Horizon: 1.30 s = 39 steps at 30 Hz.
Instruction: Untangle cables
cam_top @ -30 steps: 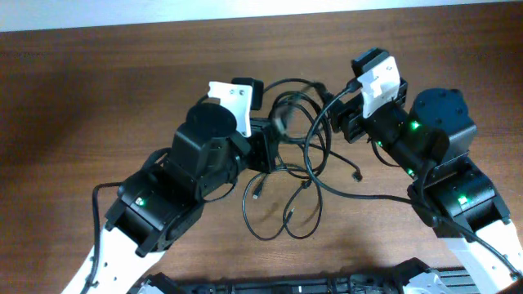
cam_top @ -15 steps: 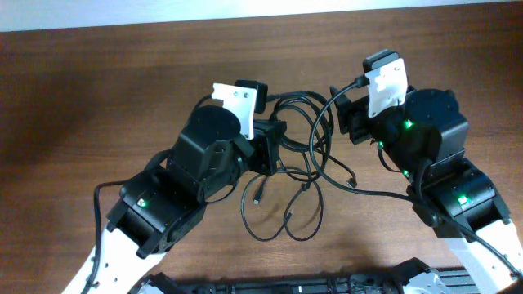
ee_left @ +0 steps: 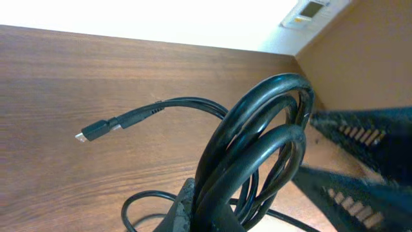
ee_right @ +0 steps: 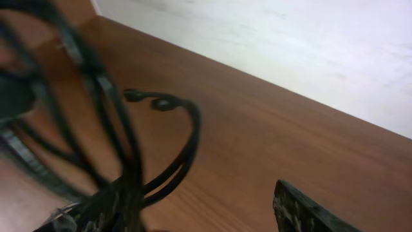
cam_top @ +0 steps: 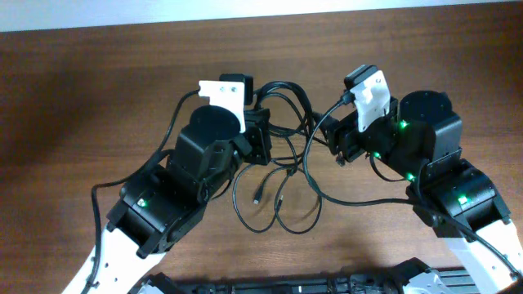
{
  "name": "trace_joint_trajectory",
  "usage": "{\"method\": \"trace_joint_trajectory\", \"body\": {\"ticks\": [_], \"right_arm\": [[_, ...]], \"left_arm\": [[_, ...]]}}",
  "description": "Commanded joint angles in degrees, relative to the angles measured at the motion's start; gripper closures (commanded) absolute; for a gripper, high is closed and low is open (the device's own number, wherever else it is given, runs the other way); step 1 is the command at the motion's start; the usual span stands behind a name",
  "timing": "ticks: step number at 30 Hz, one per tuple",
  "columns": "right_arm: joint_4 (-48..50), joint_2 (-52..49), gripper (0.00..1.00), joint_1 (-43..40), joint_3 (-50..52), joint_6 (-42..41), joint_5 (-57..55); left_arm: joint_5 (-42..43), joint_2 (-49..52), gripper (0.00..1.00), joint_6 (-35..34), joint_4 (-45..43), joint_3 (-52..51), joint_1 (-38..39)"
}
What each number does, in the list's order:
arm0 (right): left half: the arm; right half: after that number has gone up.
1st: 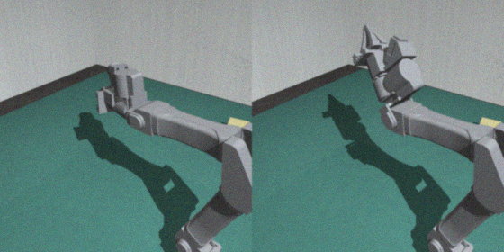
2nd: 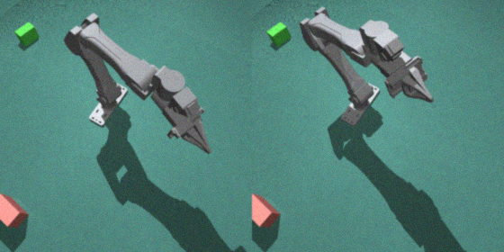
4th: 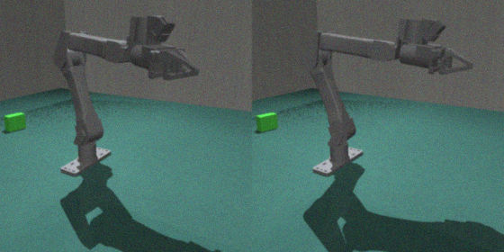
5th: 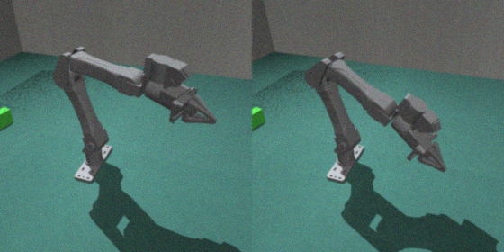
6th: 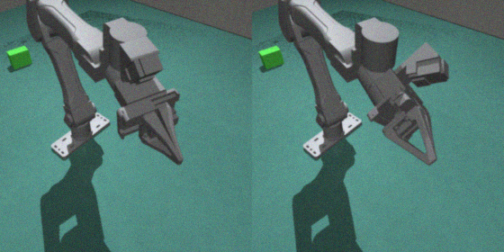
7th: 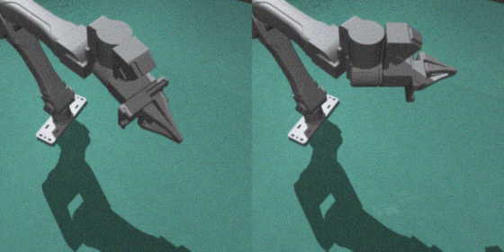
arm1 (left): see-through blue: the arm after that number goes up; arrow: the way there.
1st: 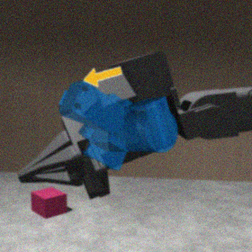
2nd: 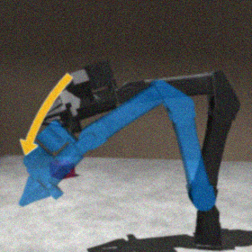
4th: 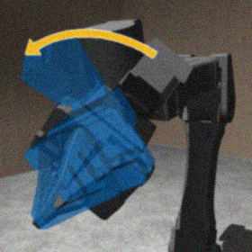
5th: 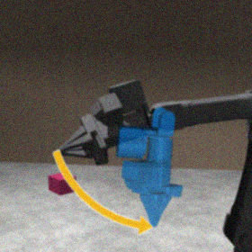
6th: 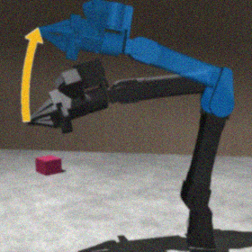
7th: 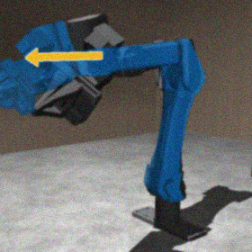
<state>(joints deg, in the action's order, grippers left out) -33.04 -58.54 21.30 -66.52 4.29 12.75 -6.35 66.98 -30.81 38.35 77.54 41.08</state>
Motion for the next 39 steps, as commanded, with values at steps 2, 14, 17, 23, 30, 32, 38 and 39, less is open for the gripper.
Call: {"method": "trace_joint_trajectory", "body": {"ticks": [2, 14, 17, 23, 30, 32, 38, 39], "right_arm": [[-0.72, 0.46, 0.31, -0.02, 0.09, -0.04, 6.64], [2.40, 0.44, 0.32, -0.04, 0.09, 4.48, 17.64], [3.93, 0.44, 0.57, -0.04, 0.09, 4.48, 17.64], [4.11, 0.44, 0.96, -0.04, 0.09, 4.48, 17.64], [3.30, 0.44, 0.96, -0.04, 0.07, 2.05, 13.49], [3.26, 0.63, 0.96, -0.04, 0.07, 1.81, 13.57], [2.19, 1.46, 0.96, -0.04, 0.07, 0.76, 13.35], [1.70, 1.46, 0.96, -0.04, 0.07, 0.76, 13.03]], "left_arm": [[-4.66, -0.09, 1.00, 0.94, -1.09, 1.11, 0.13], [9.57, -0.07, 1.00, 1.27, -4.42, 1.11, 0.13], [11.58, -0.07, 1.00, 2.47, -4.35, 1.11, 0.13], [11.30, -0.07, 1.00, 2.67, -4.28, 1.11, 0.13], [-4.20, -0.07, 0.86, 4.17, -2.38, 1.11, 0.13], [-13.51, -0.07, 0.60, 4.17, -1.14, 1.11, 0.13], [-31.28, -0.09, 0.31, 4.17, 0.20, 1.11, 0.13], [-32.00, -0.09, 0.30, 4.17, 0.20, 1.11, 0.13]]}}
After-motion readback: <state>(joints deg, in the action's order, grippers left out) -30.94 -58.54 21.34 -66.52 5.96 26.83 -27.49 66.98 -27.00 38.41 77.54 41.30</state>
